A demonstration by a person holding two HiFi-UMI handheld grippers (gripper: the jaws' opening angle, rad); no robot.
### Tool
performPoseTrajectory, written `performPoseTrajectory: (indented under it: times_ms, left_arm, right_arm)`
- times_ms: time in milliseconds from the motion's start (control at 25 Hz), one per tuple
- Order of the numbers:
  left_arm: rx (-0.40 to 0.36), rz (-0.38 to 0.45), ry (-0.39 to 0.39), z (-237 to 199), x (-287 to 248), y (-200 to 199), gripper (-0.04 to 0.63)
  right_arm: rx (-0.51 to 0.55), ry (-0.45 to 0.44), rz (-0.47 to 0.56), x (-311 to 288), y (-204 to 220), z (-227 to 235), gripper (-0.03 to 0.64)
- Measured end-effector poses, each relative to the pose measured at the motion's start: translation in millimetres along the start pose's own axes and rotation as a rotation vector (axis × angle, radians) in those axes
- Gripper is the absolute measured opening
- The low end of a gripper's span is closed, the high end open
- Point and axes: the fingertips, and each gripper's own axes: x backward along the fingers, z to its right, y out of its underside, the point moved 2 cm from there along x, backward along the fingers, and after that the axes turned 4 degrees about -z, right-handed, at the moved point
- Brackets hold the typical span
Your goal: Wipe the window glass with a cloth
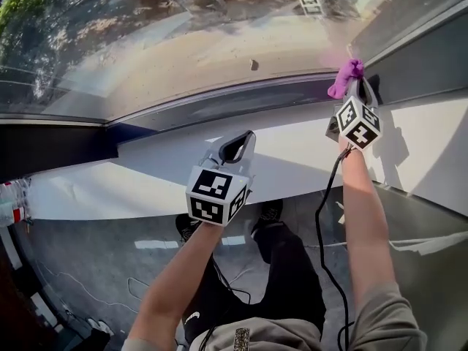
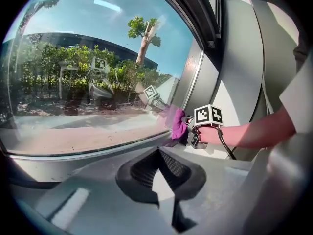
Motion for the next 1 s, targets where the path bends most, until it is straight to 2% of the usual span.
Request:
performPoseTrajectory:
  times_ms: [160,360,440,480,560,680,1000]
  left_arm:
    - [0.022,0.001,-0.002,-0.5,-1.1,3.1,0.000]
    - [0.051,0.014,-0.031,-21.3,6.1,14.8,0.000]
    - [0.065,0.020,-0.041,-31.8,15.2,18.3,0.000]
    - [0.074,0.022,-0.046,-37.8,21.6,20.6,0.001]
    - [0.091,0.020,-0.054,-50.3,38.0,27.5,0.001]
    - [0.105,0.017,-0.075,-71.9,68.5,39.6,0.001]
    - [0.098,0.036,-0.130,-147.5,159.1,70.9,0.000]
  right_arm:
    - [-0.053,0.103,0.003,-7.6,-0.5,21.6,0.061]
    - [-0.139,0.261,0.010,-8.0,2.9,44.6,0.061]
    - [-0.152,0.288,0.022,0.6,-3.0,41.1,0.061]
    - [-0.146,0.274,0.028,6.8,-5.3,31.9,0.061]
    - [-0.116,0.207,0.038,23.5,-6.1,1.2,0.061]
    - [-0.079,0.052,0.063,52.2,-1.5,-66.7,0.063]
    - [-0.010,-0.390,0.086,123.7,36.0,-295.6,0.064]
